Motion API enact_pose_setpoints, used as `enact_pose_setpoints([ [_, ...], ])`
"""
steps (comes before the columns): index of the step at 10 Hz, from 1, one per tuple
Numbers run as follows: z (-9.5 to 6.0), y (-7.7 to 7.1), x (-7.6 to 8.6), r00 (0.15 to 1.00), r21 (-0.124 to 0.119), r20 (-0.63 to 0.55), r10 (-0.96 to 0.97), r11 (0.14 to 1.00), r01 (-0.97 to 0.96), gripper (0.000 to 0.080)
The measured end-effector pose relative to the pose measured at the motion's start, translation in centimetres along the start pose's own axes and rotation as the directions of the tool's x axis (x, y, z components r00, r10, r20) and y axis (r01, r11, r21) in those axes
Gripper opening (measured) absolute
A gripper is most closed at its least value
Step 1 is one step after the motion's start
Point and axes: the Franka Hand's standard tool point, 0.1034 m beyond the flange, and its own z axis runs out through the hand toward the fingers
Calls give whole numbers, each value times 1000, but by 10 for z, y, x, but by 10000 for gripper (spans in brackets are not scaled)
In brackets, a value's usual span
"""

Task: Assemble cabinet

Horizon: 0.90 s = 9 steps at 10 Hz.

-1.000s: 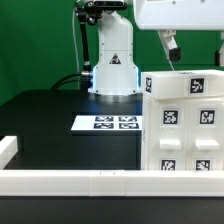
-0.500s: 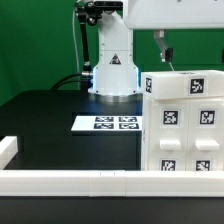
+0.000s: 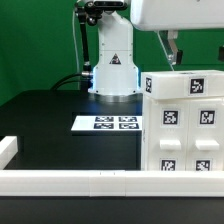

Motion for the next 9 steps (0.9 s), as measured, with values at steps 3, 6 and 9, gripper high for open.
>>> enact_pose_setpoints([
  [3,0,0,0,942,-40,24,-336,941,337,649],
  [6,3,-3,0,763,-39,43,-645,762,647,649],
  [9,3,0,-1,659,-31,48,-751,658,752,649],
])
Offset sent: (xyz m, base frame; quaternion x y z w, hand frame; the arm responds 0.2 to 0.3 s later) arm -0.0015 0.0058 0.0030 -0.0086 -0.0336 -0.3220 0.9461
